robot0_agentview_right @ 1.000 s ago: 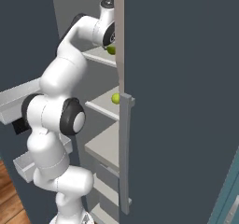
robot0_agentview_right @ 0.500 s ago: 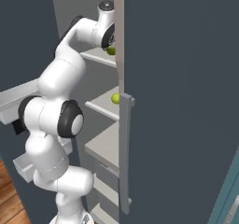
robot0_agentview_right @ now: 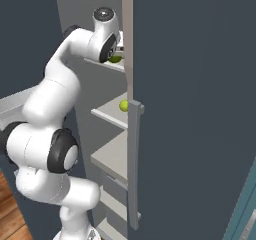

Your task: Take the lime and pear from the highest rack and move them to the second highest rack where the steak and pear are located, to maximize freezer space. Close the freezer door after rearranging.

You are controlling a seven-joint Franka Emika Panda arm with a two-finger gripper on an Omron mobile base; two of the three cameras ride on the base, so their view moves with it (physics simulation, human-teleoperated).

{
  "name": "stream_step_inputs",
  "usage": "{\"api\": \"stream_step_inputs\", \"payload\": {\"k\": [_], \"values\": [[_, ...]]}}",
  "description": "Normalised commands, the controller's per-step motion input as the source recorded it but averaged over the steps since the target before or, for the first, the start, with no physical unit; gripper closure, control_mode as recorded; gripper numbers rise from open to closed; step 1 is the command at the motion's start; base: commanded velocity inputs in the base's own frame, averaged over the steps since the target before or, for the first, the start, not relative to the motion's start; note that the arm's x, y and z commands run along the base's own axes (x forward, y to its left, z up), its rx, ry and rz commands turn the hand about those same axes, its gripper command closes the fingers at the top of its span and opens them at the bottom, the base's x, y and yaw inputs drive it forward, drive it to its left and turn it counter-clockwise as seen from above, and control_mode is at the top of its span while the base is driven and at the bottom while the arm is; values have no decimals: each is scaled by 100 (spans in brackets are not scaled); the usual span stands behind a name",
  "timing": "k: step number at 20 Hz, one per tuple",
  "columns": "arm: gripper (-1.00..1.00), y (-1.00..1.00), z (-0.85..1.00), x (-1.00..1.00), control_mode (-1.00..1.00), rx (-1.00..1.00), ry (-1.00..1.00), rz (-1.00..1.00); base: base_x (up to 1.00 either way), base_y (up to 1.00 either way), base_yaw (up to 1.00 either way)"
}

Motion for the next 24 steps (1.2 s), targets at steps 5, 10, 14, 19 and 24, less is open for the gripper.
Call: {"api": "stream_step_inputs", "payload": {"k": [5, 10, 14, 19, 24], "values": [[100, 13, -46, -100, -100, 0, -14, 0, 0, 0, 0], [100, 21, -62, -99, -100, 0, -1, 0, 0, 0, 0], [100, 27, -70, -55, -100, -10, 21, -1, 0, 0, 0], [100, 3, -65, 16, -100, -9, 20, -6, 0, 0, 0], [100, 0, -44, 56, -100, 0, 3, -2, 0, 0, 0]]}}
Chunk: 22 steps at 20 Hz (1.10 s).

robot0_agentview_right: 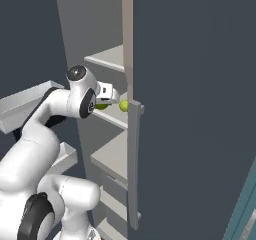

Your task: Take the lime and pear from the highest rack and move them to the second highest rack where the steak and pear are located, to maximize freezer space. Close the freezer door after rearranging.

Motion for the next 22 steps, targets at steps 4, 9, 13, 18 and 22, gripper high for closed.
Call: {"api": "stream_step_inputs", "payload": {"k": [4, 9, 13, 18, 22], "values": [[100, 0, -38, 60, -100, 0, 0, 0, 0, 0, 0], [100, 0, -32, 58, -100, 0, 0, 0, 0, 0, 0], [100, 0, -22, 56, -100, 0, 4, 0, 0, 0, 0], [100, 0, -23, 52, -100, 0, 13, 0, 0, 0, 0], [100, 0, -17, 51, -100, 0, 17, 0, 0, 0, 0]]}}
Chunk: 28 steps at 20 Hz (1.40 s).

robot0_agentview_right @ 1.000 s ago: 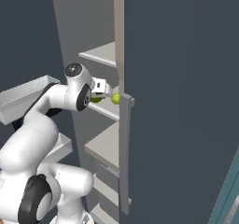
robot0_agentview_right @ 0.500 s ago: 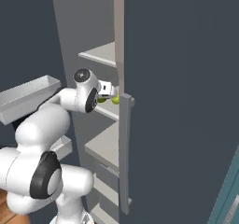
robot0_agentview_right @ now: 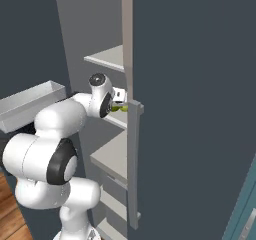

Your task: Take the lime and pear from the highest rack and move them to the second highest rack where the steak and pear are located, to maximize freezer space. Close the freezer door after rearranging.

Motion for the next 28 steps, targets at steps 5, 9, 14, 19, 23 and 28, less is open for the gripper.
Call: {"api": "stream_step_inputs", "payload": {"k": [5, 9, 14, 19, 23, 28], "values": [[100, 0, -20, 48, -100, 0, 16, 0, 0, 0, 0], [100, 0, -28, 41, -100, 0, 2, 0, 0, 0, 0], [100, 0, -37, 43, -100, 0, 0, 0, 0, 0, 0], [-100, -3, -48, 29, -100, 1, 0, 0, 0, 0, 0], [-100, -5, -30, 1, -100, 5, 0, 0, 0, 0, 0], [-100, -10, -11, -36, -100, 6, 0, -1, 0, 0, 0]]}}
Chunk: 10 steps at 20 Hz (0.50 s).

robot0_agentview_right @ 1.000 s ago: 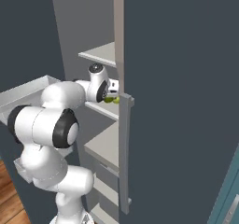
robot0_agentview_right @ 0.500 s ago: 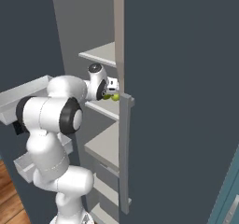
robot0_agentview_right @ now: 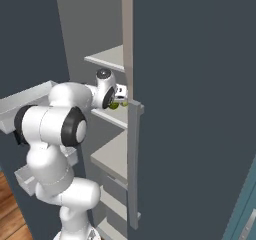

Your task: Take the lime and pear from the highest rack and move them to the second highest rack where the steak and pear are located, to maximize freezer space. Close the freezer door after rearranging.

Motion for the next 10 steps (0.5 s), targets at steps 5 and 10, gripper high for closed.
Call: {"api": "stream_step_inputs", "payload": {"k": [5, 10], "values": [[-100, -15, 0, -51, -100, 13, 0, -3, 0, 0, 0], [-100, -7, 19, -76, -100, 9, -19, -8, 0, 0, 0]]}}
